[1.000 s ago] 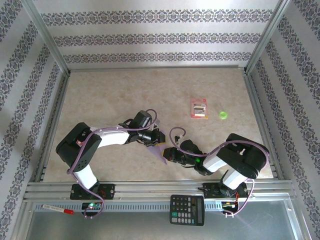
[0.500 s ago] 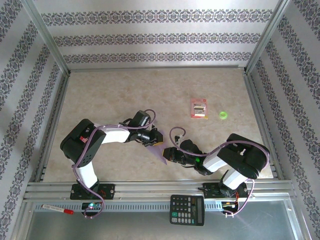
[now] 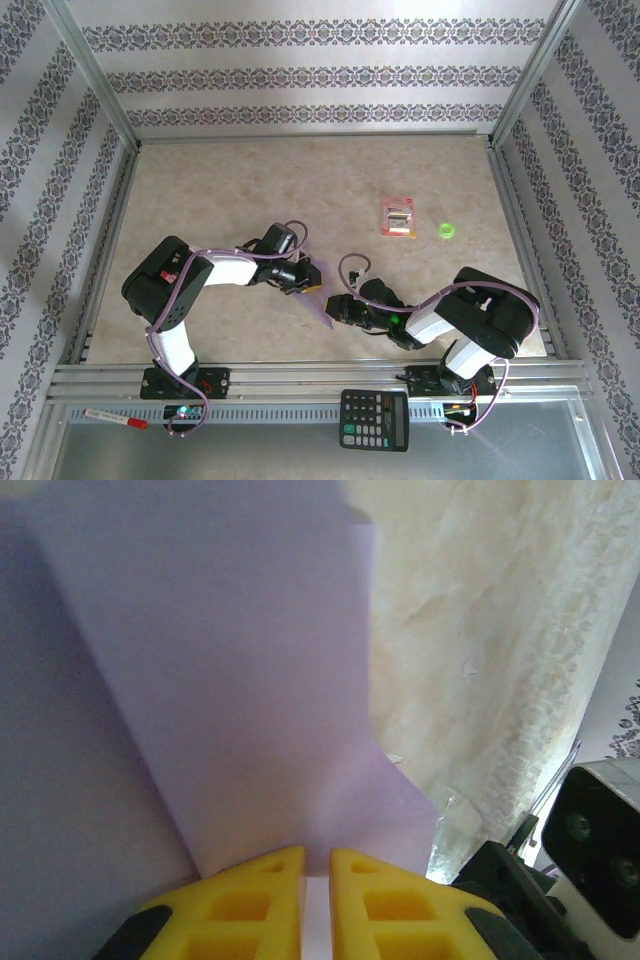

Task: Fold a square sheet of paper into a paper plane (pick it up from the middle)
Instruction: Fourth fold the wing at the center of the table.

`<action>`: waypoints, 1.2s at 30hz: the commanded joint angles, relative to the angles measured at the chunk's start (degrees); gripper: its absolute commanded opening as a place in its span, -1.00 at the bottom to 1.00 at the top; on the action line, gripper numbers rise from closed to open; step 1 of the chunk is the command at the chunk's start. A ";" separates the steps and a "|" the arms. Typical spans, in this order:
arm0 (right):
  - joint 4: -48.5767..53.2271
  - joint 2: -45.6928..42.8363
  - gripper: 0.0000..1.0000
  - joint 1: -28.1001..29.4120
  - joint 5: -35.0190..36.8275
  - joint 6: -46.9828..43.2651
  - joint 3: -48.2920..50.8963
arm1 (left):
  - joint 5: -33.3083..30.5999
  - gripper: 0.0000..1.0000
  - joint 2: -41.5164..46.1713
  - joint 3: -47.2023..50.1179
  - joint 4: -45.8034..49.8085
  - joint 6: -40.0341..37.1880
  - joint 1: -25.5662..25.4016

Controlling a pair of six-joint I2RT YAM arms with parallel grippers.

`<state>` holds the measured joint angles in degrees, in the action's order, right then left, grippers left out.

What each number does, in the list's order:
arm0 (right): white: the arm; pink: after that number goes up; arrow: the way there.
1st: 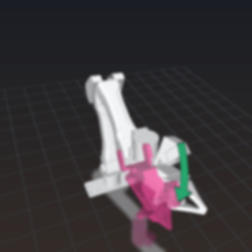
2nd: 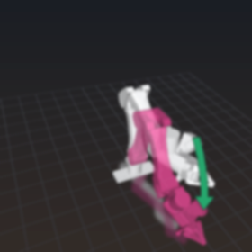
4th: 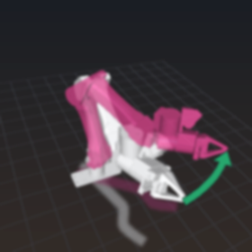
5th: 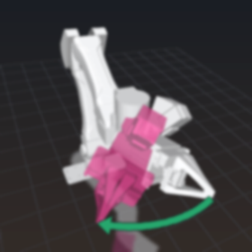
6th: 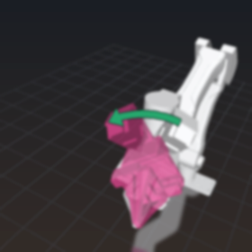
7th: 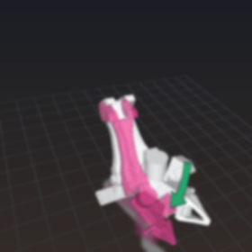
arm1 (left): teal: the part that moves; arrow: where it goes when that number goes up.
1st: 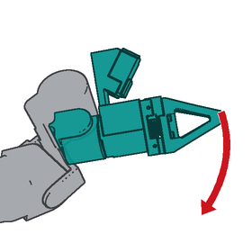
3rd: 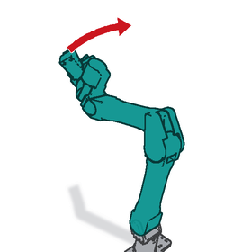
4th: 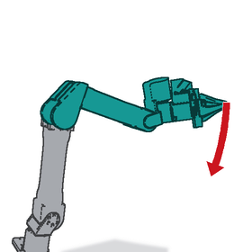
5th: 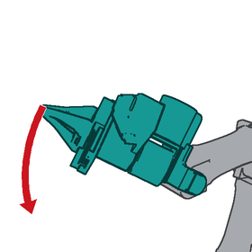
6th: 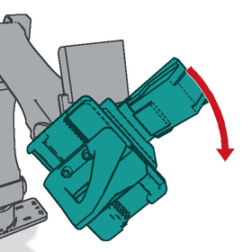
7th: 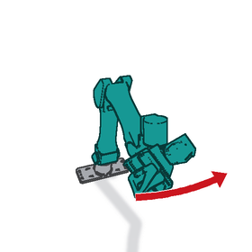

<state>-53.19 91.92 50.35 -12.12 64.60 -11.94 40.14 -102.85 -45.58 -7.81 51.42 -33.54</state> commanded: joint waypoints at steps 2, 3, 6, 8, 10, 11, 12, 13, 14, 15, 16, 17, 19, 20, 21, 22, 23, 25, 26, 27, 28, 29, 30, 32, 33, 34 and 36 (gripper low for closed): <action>9.03 3.02 -0.86 -0.34 2.53 -0.57 -1.38 | -0.40 -0.72 -1.65 1.63 -1.44 -1.23 1.06; 9.22 2.90 -0.86 -0.34 2.55 -0.56 -1.37 | -0.45 -0.72 -1.62 1.87 -1.57 -1.23 1.10; 9.83 2.16 -0.86 -0.38 2.77 -0.61 -1.21 | -0.68 -0.72 -1.40 2.27 -1.59 -1.22 1.22; 10.29 1.33 -0.85 -0.34 2.89 -0.75 -1.07 | -0.65 -0.72 -1.30 2.74 -1.68 -1.22 1.43; 10.30 0.39 -0.83 -0.34 3.12 -0.84 -0.89 | -0.68 -0.73 -1.21 3.03 -1.93 -1.28 1.48; 11.97 -0.31 -0.82 -0.34 3.15 -0.88 -0.82 | -0.74 -0.72 -1.22 3.22 -2.03 -1.23 1.58; 12.35 -0.82 -0.81 -0.34 3.15 -0.99 -0.79 | -0.68 -0.72 -1.21 3.31 -2.15 -1.12 1.56; 12.87 -1.57 -0.80 -0.34 3.17 -0.98 -0.76 | -0.75 -0.72 -1.30 3.49 -2.36 -1.06 1.63; 13.14 -2.21 -0.78 -0.34 3.03 -0.97 -0.66 | -0.68 -0.72 -1.29 3.65 -2.54 -0.97 1.60; 13.49 -2.84 -0.77 -0.34 2.91 -0.91 -0.72 | -0.74 -0.73 -1.30 3.67 -2.56 -0.95 1.68; 14.00 -3.50 -0.76 -0.34 2.76 -0.92 -0.71 | -0.68 -0.73 -1.29 3.77 -2.75 -0.97 1.69; 14.50 -4.16 -0.75 -0.34 2.72 -0.89 -0.67 | -0.72 -0.73 -1.30 3.97 -2.89 -0.95 1.67; 14.93 -5.22 -0.73 -0.34 2.63 -0.73 -0.18 | -0.68 -0.73 -1.21 4.21 -3.08 -0.76 1.77; 15.11 -5.85 -0.73 -0.34 2.63 -0.62 0.03 | -0.69 -0.73 -1.21 4.24 -3.08 -0.74 1.81; 15.25 -6.38 -0.73 -0.38 2.54 -0.52 0.29 | -0.72 -0.73 -1.21 4.35 -3.19 -0.70 1.81; 15.49 -6.99 -0.73 -0.34 2.54 -0.32 0.58 | -0.63 -0.73 -1.17 4.31 -3.30 -0.71 1.80; 15.75 -7.50 -0.73 -0.34 2.55 -0.18 0.88 | -0.60 -0.73 -1.12 4.35 -3.28 -0.63 1.81; 15.92 -8.19 -0.74 -0.26 2.49 0.06 1.25 | -0.73 -0.73 -0.97 4.29 -3.18 -0.79 1.88; 15.93 -8.31 -0.76 -0.18 2.46 0.15 1.32 | -0.68 -0.73 -1.04 4.36 -3.13 -0.85 1.89; 16.01 -8.46 -0.77 -0.12 2.47 0.39 1.51 | -0.70 -0.73 -0.99 4.29 -3.20 -0.83 1.88; 15.99 -8.58 -0.78 -0.03 2.53 0.47 1.65 | -0.68 -0.73 -1.02 4.37 -3.25 -0.86 1.94; 16.19 -8.63 -0.79 0.08 2.58 0.47 1.66 | -0.68 -0.73 -1.02 4.52 -3.37 -0.87 1.98; 16.27 -8.53 -0.81 0.26 2.63 0.47 1.51 | -0.63 -0.73 -1.08 4.52 -3.44 -0.80 1.99; 16.30 -8.06 -0.84 0.57 2.76 0.61 1.47 | -0.59 -0.73 -1.06 4.69 -3.80 -0.66 1.98; 16.28 -7.78 -0.84 0.73 2.72 0.64 1.40 | -0.59 -0.73 -1.03 4.94 -4.08 -0.62 1.94; 16.27 -7.54 -0.84 0.97 2.84 0.63 1.44 | -0.59 -0.73 -1.04 5.10 -4.34 -0.48 2.02; 16.34 -6.87 -0.85 1.16 3.00 0.83 1.41 | -0.42 -0.73 -0.91 5.48 -5.07 -0.13 2.12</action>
<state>-40.88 83.79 50.85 -10.35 64.77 -11.77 41.98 -103.33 -42.19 -14.52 51.37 -32.49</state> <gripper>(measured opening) 0.075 0.134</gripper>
